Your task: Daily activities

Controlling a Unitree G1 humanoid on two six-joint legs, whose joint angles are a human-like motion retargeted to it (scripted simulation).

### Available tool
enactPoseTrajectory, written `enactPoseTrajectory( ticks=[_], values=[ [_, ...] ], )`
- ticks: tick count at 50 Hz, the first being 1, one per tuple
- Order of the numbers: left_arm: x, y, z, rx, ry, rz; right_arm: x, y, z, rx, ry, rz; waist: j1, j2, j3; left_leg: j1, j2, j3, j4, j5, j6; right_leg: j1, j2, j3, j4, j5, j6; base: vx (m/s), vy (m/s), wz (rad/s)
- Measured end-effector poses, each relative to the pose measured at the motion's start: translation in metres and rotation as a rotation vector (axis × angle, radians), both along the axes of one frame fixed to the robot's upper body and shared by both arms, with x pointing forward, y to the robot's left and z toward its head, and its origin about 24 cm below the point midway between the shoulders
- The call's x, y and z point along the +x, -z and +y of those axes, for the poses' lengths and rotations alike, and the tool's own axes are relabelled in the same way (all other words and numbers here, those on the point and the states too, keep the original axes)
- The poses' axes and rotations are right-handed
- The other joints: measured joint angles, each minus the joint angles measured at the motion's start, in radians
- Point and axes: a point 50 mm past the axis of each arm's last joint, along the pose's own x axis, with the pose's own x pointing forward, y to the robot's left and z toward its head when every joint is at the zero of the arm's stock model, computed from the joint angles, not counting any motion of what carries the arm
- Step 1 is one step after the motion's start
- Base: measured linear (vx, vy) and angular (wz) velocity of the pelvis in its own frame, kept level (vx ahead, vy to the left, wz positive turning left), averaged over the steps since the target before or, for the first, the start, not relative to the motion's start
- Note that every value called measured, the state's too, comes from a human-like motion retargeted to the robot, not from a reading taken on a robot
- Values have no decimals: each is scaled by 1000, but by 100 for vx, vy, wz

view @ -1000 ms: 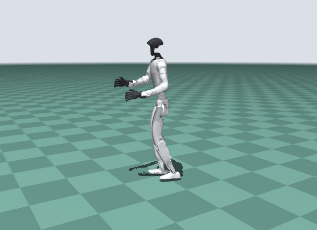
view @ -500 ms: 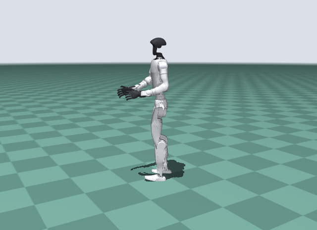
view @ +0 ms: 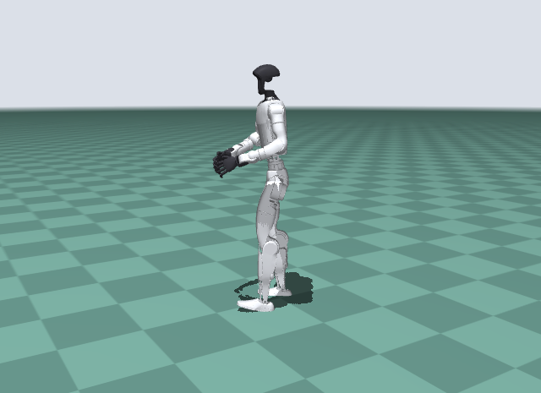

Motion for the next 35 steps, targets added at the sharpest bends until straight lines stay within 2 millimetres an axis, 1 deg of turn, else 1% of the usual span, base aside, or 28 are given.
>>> enactPoseTrajectory(
  ticks=[2,5,8,11,13,15,17,18,20,23,25,28,30,32,35],
  values=[
    [-12,18,9,28,-4,100,-7,23,-12,-81,19,73,-3,0,-8,4,2,0,-10,11,-2,-1,-4,8,7,-10,1,12,11,-16],
    [-33,50,24,77,-19,273,-24,64,-35,-214,69,225,-10,-3,-25,22,-2,7,-24,15,4,-1,-13,20,24,-37,3,17,14,-15],
    [-58,83,40,135,-58,453,-50,105,-59,-342,132,407,-16,-13,-44,47,-16,18,-35,-12,23,-3,-30,32,62,-79,7,22,18,-14],
    [-85,115,56,191,-126,629,-83,138,-82,-449,194,600,-25,-23,-58,79,-36,31,-49,-43,41,-16,-53,50,137,-126,15,23,20,-10],
    [-104,133,64,220,-185,734,-104,153,-94,-502,229,717,-39,-28,-60,107,-55,33,-61,-57,50,-30,-64,125,226,-168,26,22,21,9],
    [-118,146,71,246,-241,822,-119,161,-103,-533,256,806,-55,-33,-56,137,-72,35,-77,-70,59,-57,-73,176,348,-204,36,21,20,9],
    [-125,153,78,270,-291,884,-123,164,-106,-540,276,858,-65,-33,-47,167,-77,46,-94,-82,65,-102,-106,129,503,-195,36,20,18,-21],
    [-127,155,83,283,-313,907,-121,164,-106,-535,283,869,-64,-27,-42,180,-72,56,-104,-87,67,-125,-142,65,592,-172,19,19,16,-41],
    [-129,157,91,313,-338,946,-112,161,-101,-508,292,870,-70,-18,-30,205,-67,67,-123,-95,69,-177,-193,-14,746,-161,-16,18,15,-34],
    [-132,156,101,360,-322,986,-91,154,-84,-445,276,825,-90,-11,-17,231,-71,65,-126,-114,65,-242,-215,-49,855,-186,-36,17,10,-1],
    [-131,152,109,394,-278,997,-75,147,-70,-399,246,779,-103,-7,-15,245,-72,61,-126,-126,60,-267,-220,-68,860,-204,-39,16,6,15],
    [-125,140,121,448,-163,969,-52,132,-50,-341,185,693,-116,-5,-20,260,-72,47,-126,-139,51,-274,-215,-83,783,-207,-29,14,1,26],
    [-117,125,128,485,-53,920,-39,122,-41,-312,148,637,-118,-4,-26,267,-69,35,-126,-146,48,-262,-206,-83,705,-197,-14,12,-2,31],
    [-105,98,134,520,78,845,-25,111,-35,-288,124,581,-112,-5,-31,273,-62,23,-126,-150,45,-235,-194,-76,614,-175,3,9,-5,28],
    [-91,52,130,572,298,728,-10,97,-32,-277,106,508,-90,-6,-47,277,-51,8,-126,-152,38,-186,-182,-64,482,-139,27,5,-8,21]
  ],
)
